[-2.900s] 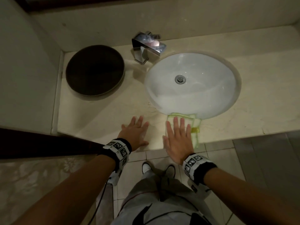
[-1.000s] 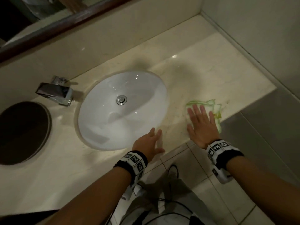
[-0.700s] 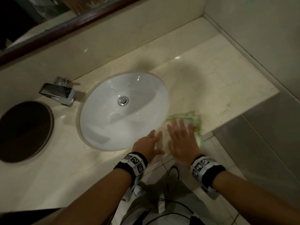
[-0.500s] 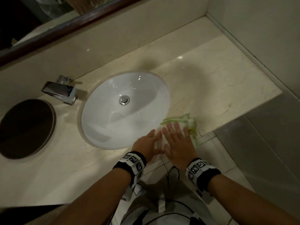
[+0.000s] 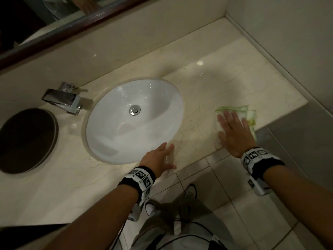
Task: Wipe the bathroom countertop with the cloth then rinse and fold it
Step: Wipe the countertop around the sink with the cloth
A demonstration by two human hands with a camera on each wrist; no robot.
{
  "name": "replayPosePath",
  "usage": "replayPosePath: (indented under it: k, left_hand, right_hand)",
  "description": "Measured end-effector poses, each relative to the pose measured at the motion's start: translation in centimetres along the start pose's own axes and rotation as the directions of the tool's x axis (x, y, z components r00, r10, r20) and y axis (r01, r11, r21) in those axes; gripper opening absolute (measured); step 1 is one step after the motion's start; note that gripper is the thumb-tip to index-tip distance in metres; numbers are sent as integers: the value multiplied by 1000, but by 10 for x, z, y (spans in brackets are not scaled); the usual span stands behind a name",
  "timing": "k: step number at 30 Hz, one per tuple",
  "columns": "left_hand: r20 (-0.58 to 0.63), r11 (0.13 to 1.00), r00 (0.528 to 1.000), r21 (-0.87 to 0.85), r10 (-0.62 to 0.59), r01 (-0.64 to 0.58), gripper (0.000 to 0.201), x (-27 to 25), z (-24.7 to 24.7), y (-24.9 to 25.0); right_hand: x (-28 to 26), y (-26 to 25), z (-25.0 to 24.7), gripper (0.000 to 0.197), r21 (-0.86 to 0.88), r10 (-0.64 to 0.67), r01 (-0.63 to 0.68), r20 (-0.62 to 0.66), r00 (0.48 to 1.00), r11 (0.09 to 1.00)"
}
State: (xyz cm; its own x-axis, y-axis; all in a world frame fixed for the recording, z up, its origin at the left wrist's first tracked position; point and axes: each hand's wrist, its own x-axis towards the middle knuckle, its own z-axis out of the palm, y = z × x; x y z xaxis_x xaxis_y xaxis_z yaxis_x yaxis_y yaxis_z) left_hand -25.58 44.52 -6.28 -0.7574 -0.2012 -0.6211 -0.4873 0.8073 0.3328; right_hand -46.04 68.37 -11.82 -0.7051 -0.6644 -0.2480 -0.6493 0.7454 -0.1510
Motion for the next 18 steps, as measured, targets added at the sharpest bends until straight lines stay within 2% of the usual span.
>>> replayPosePath:
  k: [4, 6, 14, 18]
  left_hand:
    - [-1, 1000, 1000, -9, -4, 4, 82, 0, 0, -1]
    - [-4, 1000, 1000, -14, -9, 9, 81, 1, 0, -1]
    - [-16, 1000, 1000, -19, -12, 12, 82, 2, 2, -3]
    - [-8, 1000, 1000, -7, -14, 14, 81, 2, 2, -3]
  right_hand:
    - [0, -23, 5, 74, 35, 66, -65, -14, 998, 997]
    - [-4, -37, 10, 73, 26, 58, -57, -37, 998, 998]
    - [-34, -115, 30, 69, 30, -159, 162, -85, 984, 986]
    - [-33, -113, 34, 68, 18, -217, 219, -63, 974, 976]
